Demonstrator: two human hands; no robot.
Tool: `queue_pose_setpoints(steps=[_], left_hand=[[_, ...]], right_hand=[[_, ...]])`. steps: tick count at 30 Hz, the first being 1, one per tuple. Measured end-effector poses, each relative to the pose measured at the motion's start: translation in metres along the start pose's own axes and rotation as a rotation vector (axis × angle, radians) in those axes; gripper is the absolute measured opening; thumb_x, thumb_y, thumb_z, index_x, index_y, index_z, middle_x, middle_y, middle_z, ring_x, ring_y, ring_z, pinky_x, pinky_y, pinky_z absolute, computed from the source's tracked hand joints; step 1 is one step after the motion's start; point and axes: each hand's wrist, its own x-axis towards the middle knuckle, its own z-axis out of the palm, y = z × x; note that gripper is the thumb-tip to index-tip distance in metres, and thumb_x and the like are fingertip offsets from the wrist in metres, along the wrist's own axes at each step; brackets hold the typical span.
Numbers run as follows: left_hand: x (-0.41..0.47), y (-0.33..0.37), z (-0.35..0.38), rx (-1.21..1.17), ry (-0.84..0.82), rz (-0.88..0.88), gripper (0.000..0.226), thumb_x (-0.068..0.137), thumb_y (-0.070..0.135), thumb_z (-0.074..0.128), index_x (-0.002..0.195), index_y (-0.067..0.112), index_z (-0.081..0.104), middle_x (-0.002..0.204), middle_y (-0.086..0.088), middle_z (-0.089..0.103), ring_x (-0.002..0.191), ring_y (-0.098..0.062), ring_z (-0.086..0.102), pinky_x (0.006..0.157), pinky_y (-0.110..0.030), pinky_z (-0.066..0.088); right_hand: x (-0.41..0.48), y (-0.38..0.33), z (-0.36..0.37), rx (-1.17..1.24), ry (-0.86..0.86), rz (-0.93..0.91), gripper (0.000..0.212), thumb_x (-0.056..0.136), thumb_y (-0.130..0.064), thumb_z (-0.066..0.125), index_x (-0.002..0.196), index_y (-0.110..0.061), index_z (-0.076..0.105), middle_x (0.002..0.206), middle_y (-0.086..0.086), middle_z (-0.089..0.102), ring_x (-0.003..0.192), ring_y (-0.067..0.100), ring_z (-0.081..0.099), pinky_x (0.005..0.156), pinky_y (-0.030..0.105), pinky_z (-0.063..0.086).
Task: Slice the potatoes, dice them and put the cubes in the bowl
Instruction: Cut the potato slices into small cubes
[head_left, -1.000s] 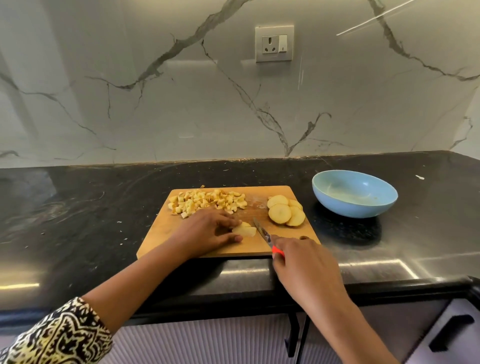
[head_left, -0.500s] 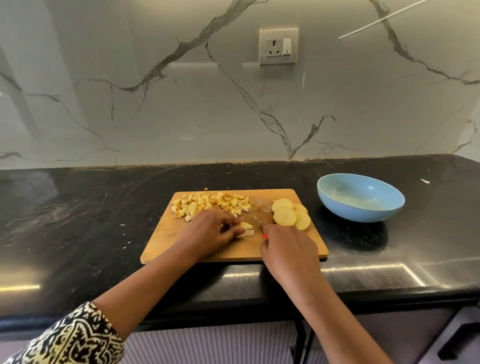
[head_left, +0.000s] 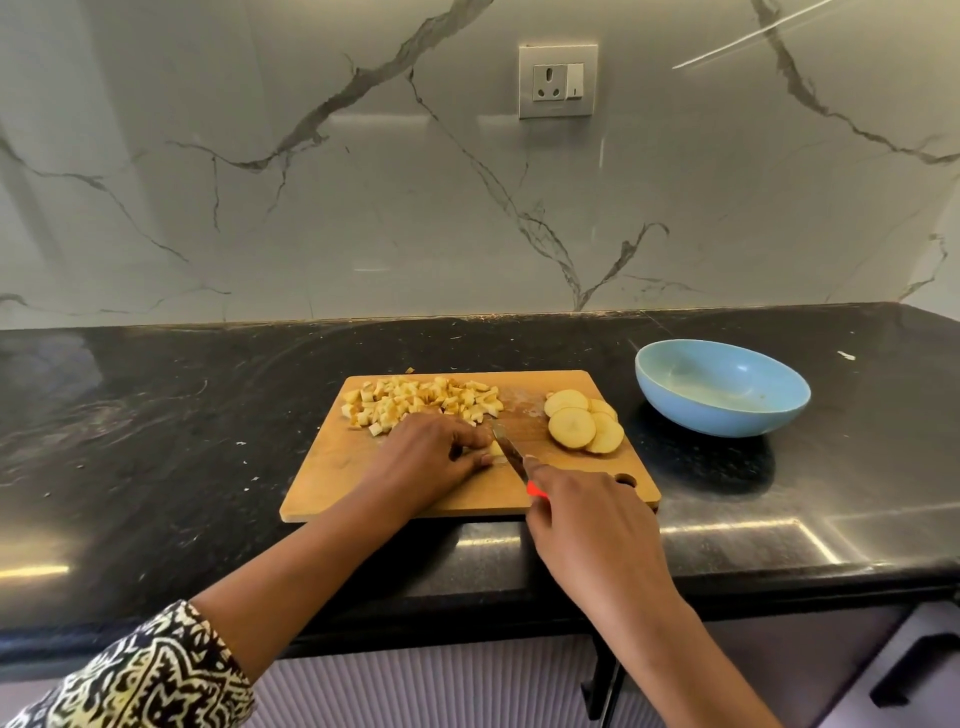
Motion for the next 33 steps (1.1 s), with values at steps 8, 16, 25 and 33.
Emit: queue_pose_setpoints(steps=[8, 16, 25, 33], left_hand=[[-0.006, -0.008, -0.007, -0.105, -0.051, -0.039, 0.044, 0.084, 0.042, 0.066, 0.125, 0.026, 0.06, 0.122, 0.004, 0.063, 0.107, -0.005, 0.053, 0.087, -0.015, 0.038], [-0.003, -0.003, -0.004, -0.047, 0.046, 0.011, 0.027, 0.086, 0.036, 0.066, 0.109, 0.022, 0.07, 0.108, 0.006, 0.066, 0.093, -0.003, 0.051, 0.078, -0.016, 0.039], [-0.001, -0.002, -0.003, -0.036, 0.068, 0.049, 0.024, 0.087, 0.034, 0.067, 0.103, 0.018, 0.073, 0.096, 0.003, 0.065, 0.084, -0.007, 0.053, 0.067, -0.016, 0.036], [-0.009, -0.002, -0.003, -0.06, 0.085, 0.003, 0.028, 0.085, 0.037, 0.067, 0.11, 0.023, 0.07, 0.101, 0.007, 0.066, 0.086, -0.003, 0.053, 0.07, -0.012, 0.039]], right_hand=[[-0.001, 0.004, -0.002, -0.082, 0.015, 0.07, 0.046, 0.102, -0.032, 0.035, 0.148, -0.033, 0.031, 0.103, -0.01, 0.065, 0.085, 0.009, 0.058, 0.065, 0.023, 0.043], [-0.005, -0.004, 0.003, -0.04, -0.009, 0.016, 0.047, 0.102, -0.035, 0.036, 0.149, -0.033, 0.028, 0.095, -0.012, 0.06, 0.079, 0.005, 0.055, 0.067, 0.021, 0.045], [0.016, -0.013, 0.012, -0.166, -0.145, -0.007, 0.036, 0.1, -0.024, 0.042, 0.136, -0.023, 0.044, 0.086, -0.003, 0.052, 0.075, 0.013, 0.046, 0.052, 0.023, 0.031], [-0.013, 0.0, -0.007, -0.038, -0.1, -0.014, 0.045, 0.1, -0.03, 0.04, 0.145, -0.032, 0.035, 0.098, -0.006, 0.063, 0.083, 0.012, 0.058, 0.063, 0.024, 0.042]])
